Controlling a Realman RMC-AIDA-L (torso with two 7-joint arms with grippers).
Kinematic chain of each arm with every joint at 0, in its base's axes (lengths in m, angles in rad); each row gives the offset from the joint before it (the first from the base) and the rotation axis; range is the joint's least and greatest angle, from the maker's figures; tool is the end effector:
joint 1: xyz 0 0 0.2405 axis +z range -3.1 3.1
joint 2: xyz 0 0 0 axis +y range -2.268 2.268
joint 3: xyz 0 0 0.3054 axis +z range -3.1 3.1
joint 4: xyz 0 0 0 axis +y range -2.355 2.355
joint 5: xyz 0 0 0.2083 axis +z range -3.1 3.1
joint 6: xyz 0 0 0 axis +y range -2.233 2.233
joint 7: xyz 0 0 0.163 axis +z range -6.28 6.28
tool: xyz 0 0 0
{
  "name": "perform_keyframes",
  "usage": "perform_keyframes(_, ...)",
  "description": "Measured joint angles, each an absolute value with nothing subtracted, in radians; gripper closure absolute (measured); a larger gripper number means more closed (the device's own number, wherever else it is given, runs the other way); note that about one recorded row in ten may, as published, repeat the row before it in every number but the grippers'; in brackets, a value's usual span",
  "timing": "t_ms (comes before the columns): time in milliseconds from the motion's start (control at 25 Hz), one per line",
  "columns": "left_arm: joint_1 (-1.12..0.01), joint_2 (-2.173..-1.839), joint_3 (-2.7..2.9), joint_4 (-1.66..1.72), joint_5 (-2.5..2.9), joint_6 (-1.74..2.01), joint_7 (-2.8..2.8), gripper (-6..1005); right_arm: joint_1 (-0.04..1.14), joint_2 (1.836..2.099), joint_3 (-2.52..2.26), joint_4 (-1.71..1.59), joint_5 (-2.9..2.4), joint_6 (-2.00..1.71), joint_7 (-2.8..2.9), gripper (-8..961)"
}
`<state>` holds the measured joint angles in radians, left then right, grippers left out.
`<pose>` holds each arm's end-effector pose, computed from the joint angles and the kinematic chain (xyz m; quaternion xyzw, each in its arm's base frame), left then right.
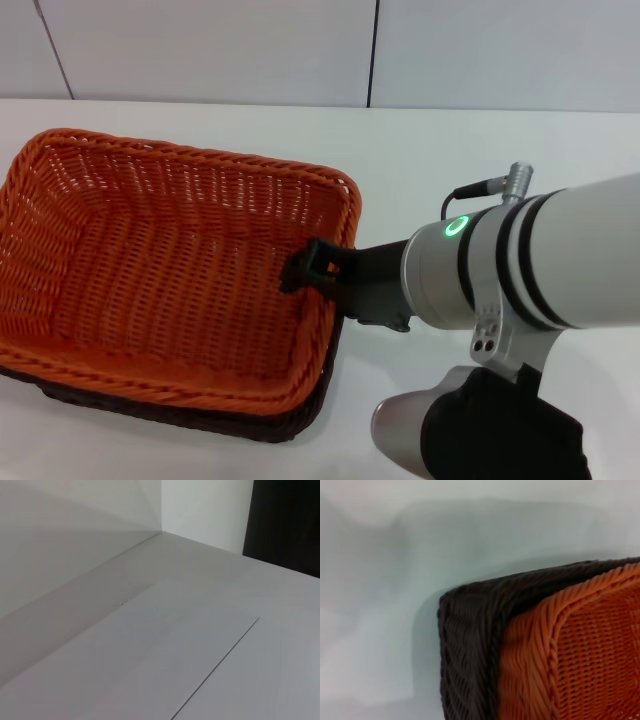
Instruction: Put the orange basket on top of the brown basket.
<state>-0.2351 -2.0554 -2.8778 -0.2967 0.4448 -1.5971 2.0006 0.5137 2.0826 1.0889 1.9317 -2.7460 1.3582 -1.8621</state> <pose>-0.4451 0.2299 0.1823 -0.2721 -0.2073 -0.6519 0.6768 0.0854 0.2994 -0.0946 -0.7170 -0.6512 -0.2288 0.0976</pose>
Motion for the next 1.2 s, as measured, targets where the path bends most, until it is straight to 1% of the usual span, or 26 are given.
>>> perform_keyframes(360,-0.233,-2.055,-2.876,-0.289,0.445,-1.596,1.998,201,0.570,2.082,1.196,2.024,-2.640,1.561,-1.748,483)
perform_keyframes(600,-0.237,-2.054,-2.876,-0.283,0.445,-1.594,1.997,201,0.591,2.083,1.270,2.031,-2.626,1.548,-1.720,482)
perform_keyframes(840,-0.241,-2.054,-2.868,-0.283,0.446,-1.592,1.997,200,0.602,2.083,1.336,2.024,-2.635,1.384,-1.658,482)
perform_keyframes(1040,-0.232,-2.052,-2.790,-0.292,0.457,-1.560,1.998,200,0.600,2.082,1.387,1.929,-2.619,1.077,-1.513,482)
perform_keyframes(1080,-0.213,-2.043,-2.753,-0.299,0.491,-1.530,2.000,200,0.600,2.082,1.386,1.904,-2.617,1.017,-1.482,482)
perform_keyframes(1120,-0.213,-2.043,-2.753,-0.299,0.491,-1.530,2.000,200,0.600,2.082,1.386,1.904,-2.617,1.017,-1.482,482)
perform_keyframes(1160,-0.210,-2.040,-2.749,-0.300,0.501,-1.522,2.000,201,0.599,2.082,1.379,1.847,-2.607,0.889,-1.420,482)
perform_keyframes(1200,-0.210,-2.040,-2.749,-0.300,0.501,-1.522,2.000,201,0.599,2.082,1.379,1.847,-2.607,0.889,-1.420,482)
